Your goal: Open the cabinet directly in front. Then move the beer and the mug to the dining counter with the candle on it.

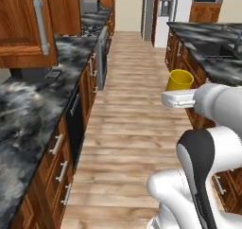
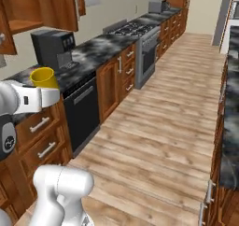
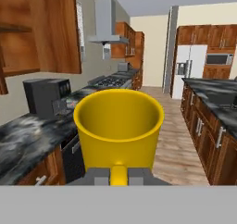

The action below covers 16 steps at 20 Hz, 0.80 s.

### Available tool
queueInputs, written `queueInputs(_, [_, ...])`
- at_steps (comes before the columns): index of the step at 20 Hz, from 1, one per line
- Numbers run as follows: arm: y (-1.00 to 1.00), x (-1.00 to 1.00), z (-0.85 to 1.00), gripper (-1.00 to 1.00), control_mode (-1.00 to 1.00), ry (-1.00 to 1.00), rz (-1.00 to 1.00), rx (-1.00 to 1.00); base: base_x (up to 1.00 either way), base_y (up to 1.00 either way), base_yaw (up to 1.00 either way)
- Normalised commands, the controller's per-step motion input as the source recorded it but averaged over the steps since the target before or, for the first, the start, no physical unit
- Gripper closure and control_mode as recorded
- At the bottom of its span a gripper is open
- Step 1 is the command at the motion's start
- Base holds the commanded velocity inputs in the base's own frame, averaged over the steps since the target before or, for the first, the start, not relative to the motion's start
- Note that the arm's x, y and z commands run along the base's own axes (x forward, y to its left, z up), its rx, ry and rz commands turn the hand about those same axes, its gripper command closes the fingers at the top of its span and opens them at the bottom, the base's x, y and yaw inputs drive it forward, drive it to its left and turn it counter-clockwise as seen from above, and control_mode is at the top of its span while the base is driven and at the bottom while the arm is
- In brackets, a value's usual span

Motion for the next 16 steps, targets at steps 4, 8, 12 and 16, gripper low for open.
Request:
queueInputs(4, [0.00,0.00,0.00,1.00,1.00,0.00,0.00,0.00,-1.00,0.01,-0.66])
queueInputs(8, [0.00,0.00,0.00,1.00,1.00,0.00,0.00,0.00,-1.00,0.00,-0.65])
queueInputs(12, [0.00,0.00,0.00,1.00,1.00,0.00,0.00,0.00,-0.97,-0.17,-0.62])
queueInputs(16, [0.00,0.00,0.00,1.00,1.00,0.00,0.00,0.00,-0.18,-0.49,-0.61])
